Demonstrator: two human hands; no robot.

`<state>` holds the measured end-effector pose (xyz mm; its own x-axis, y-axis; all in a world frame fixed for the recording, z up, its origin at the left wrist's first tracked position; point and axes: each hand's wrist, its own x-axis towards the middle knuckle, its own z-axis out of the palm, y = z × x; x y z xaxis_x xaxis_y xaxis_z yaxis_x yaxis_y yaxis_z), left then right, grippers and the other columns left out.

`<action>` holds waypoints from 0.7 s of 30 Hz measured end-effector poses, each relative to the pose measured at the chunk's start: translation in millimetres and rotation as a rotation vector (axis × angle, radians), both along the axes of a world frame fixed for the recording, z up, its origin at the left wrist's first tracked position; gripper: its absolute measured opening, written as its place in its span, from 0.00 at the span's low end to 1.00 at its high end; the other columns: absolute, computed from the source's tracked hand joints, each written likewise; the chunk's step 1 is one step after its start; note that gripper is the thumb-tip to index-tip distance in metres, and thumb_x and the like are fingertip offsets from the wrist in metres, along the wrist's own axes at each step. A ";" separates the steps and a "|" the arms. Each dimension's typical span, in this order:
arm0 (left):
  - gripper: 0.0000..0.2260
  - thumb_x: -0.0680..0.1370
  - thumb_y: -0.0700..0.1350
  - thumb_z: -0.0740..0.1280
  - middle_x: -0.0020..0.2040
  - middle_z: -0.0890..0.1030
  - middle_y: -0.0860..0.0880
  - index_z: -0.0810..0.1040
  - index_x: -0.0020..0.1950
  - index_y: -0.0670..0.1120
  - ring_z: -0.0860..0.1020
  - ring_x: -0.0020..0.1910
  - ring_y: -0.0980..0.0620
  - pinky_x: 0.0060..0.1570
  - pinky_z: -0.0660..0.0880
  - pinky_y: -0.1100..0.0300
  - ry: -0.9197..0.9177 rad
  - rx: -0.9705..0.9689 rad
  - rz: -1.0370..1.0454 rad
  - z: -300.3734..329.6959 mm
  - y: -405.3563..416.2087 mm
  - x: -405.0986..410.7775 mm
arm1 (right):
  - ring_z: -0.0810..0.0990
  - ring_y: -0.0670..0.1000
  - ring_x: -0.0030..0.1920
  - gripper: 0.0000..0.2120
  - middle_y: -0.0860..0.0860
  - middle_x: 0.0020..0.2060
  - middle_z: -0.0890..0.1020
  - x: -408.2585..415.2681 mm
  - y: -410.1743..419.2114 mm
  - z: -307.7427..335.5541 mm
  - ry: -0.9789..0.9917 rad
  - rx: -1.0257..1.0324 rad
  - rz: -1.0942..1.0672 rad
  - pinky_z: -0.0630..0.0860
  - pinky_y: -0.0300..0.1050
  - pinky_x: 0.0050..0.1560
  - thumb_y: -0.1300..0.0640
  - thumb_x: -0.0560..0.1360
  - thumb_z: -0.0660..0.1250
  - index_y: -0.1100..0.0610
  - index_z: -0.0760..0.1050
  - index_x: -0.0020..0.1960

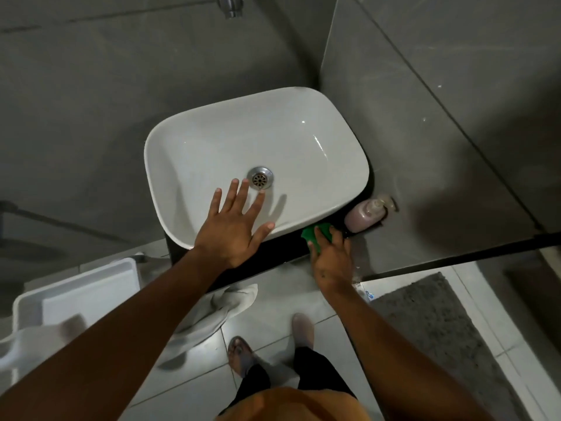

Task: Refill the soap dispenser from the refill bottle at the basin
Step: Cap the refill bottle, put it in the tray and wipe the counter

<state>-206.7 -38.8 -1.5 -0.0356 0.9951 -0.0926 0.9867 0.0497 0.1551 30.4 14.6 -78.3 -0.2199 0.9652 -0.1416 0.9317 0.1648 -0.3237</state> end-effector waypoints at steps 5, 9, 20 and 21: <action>0.35 0.82 0.69 0.39 0.84 0.46 0.41 0.46 0.84 0.51 0.39 0.83 0.41 0.80 0.42 0.39 0.001 -0.010 -0.058 8.3 -11.5 -14.4 | 0.74 0.61 0.59 0.22 0.54 0.70 0.73 -7.9 -24.6 -2.5 -0.078 0.008 0.319 0.73 0.54 0.61 0.44 0.80 0.62 0.45 0.72 0.73; 0.35 0.82 0.68 0.44 0.84 0.50 0.41 0.50 0.84 0.51 0.45 0.83 0.40 0.80 0.47 0.40 0.078 -0.014 -0.101 15.0 -38.1 -60.1 | 0.73 0.62 0.59 0.22 0.55 0.70 0.73 -30.8 -38.9 -0.5 -0.085 0.007 0.400 0.73 0.54 0.62 0.45 0.80 0.62 0.47 0.71 0.74; 0.37 0.80 0.70 0.52 0.83 0.55 0.38 0.58 0.83 0.49 0.51 0.83 0.37 0.79 0.53 0.39 0.055 -0.043 -0.178 16.3 -54.0 -127.1 | 0.75 0.61 0.57 0.21 0.55 0.67 0.76 -123.7 -101.2 2.7 -0.023 -0.032 0.568 0.74 0.53 0.56 0.46 0.78 0.67 0.47 0.74 0.71; 0.37 0.80 0.70 0.52 0.83 0.55 0.38 0.58 0.83 0.49 0.51 0.83 0.37 0.79 0.53 0.39 0.050 -0.030 -0.177 14.4 -54.7 -128.2 | 0.75 0.61 0.56 0.21 0.55 0.66 0.77 -130.2 -104.5 3.5 -0.012 -0.037 0.523 0.75 0.53 0.55 0.47 0.78 0.69 0.48 0.76 0.70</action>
<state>-334.9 -93.5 12.9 0.1350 0.9830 -0.1244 0.9868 -0.1220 0.1069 -99.8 -89.9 -74.9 -0.6695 0.7208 -0.1795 0.7315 0.5979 -0.3277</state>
